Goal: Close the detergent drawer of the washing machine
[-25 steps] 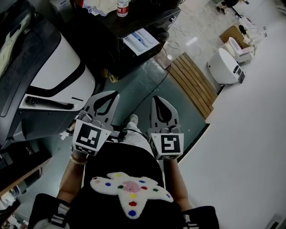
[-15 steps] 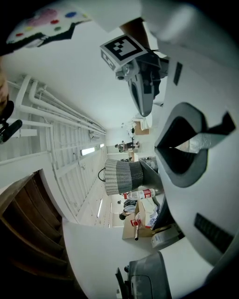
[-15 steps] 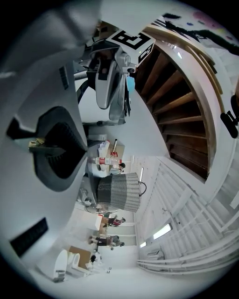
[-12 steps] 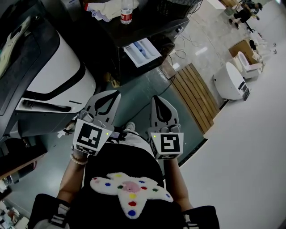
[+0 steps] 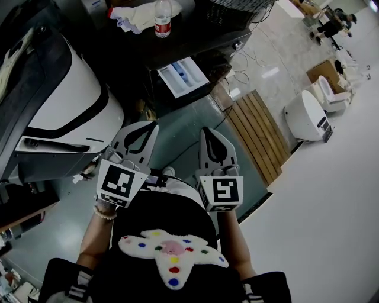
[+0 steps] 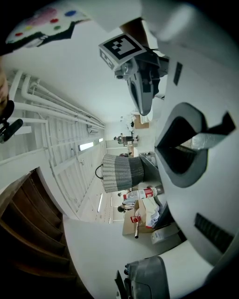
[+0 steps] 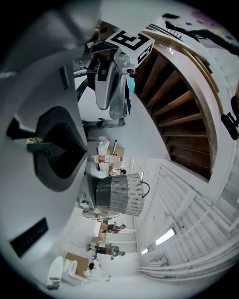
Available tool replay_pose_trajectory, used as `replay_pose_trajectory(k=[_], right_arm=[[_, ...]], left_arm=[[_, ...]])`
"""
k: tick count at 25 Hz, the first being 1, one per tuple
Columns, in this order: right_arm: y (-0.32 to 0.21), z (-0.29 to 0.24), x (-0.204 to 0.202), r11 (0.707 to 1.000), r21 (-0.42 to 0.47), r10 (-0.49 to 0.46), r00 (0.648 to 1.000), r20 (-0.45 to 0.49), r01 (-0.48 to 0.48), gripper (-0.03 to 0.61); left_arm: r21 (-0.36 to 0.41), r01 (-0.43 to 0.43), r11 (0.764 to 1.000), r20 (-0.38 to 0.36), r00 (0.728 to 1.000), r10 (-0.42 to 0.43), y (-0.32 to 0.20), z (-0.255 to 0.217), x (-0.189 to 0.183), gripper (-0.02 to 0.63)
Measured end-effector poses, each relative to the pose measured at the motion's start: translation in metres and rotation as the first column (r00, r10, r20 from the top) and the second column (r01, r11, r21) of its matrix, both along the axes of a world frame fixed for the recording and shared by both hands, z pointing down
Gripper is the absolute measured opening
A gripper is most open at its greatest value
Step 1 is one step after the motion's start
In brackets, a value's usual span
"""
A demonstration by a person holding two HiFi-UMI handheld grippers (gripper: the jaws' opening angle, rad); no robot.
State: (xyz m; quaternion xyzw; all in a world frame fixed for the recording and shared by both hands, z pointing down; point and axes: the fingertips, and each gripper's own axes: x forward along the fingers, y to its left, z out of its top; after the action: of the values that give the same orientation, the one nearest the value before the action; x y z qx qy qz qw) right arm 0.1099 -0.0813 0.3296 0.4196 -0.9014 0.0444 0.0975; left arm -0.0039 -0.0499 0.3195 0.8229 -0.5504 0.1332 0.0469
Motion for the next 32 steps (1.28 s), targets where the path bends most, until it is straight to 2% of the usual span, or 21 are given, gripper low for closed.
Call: replay_pose_trajectory(k=[13,24,32], right_arm=[[-0.003,0.008,0.007,0.999,-0.015,-0.043,0.999,-0.016,0.043,0.005],[0.000,0.011,0.015,0.999,-0.028,-0.020,1.000,-0.006,0.019,0.005],[-0.004,0.013,0.019,0.999,-0.044,0.010,0.999,-0.034,-0.011,0.005]], left_arm=[[-0.020,0.039,0.999,-0.006,0.999,-0.039,0.000,0.006,0.006,0.011],[-0.040,0.023,0.999,0.004,1.000,-0.023,0.005,0.009,0.013,0.011],[-0.039,0.035,0.999,0.006,0.999,-0.034,0.001,0.011,0.006,0.011]])
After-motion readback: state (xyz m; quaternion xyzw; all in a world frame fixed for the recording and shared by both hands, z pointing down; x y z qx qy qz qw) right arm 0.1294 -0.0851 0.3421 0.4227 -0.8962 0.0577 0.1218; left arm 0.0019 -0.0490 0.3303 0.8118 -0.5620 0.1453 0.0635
